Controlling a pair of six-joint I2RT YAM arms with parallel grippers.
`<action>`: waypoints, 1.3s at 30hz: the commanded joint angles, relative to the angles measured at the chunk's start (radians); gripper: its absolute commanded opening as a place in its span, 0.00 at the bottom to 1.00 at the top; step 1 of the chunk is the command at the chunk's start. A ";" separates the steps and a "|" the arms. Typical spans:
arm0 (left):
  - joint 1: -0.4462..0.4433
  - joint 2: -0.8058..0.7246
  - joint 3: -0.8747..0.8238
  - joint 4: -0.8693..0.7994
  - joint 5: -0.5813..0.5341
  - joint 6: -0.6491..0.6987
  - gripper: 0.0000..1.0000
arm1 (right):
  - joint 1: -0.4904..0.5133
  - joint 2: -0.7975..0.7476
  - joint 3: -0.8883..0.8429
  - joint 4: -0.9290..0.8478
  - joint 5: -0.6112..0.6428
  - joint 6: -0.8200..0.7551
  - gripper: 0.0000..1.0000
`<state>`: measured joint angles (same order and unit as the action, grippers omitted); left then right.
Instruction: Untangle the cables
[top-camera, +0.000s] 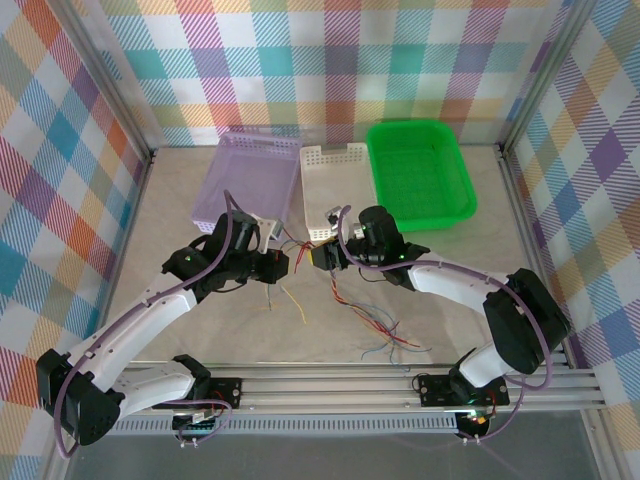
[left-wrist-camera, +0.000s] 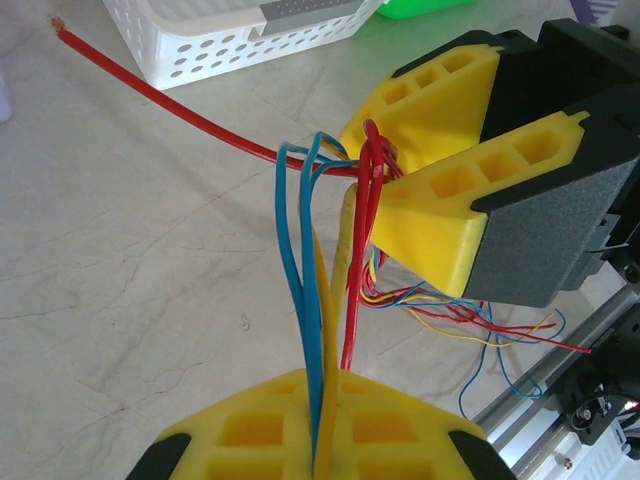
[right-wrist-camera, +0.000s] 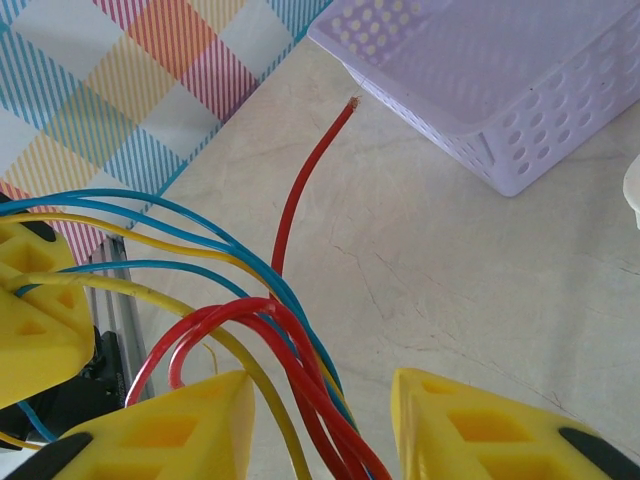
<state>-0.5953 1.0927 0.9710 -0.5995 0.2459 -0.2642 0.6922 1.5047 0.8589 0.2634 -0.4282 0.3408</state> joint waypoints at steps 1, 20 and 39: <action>-0.018 -0.004 0.000 -0.015 0.012 0.023 0.00 | -0.015 -0.011 0.017 0.049 -0.013 0.015 0.39; -0.035 0.011 0.011 -0.036 -0.009 0.036 0.00 | -0.042 -0.084 0.030 0.005 -0.085 0.015 0.53; -0.039 -0.002 0.006 -0.032 -0.012 0.035 0.00 | -0.053 -0.028 0.055 -0.093 -0.099 -0.075 0.49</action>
<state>-0.6197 1.1042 0.9710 -0.6262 0.2420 -0.2451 0.6468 1.4586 0.8886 0.1745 -0.4931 0.2943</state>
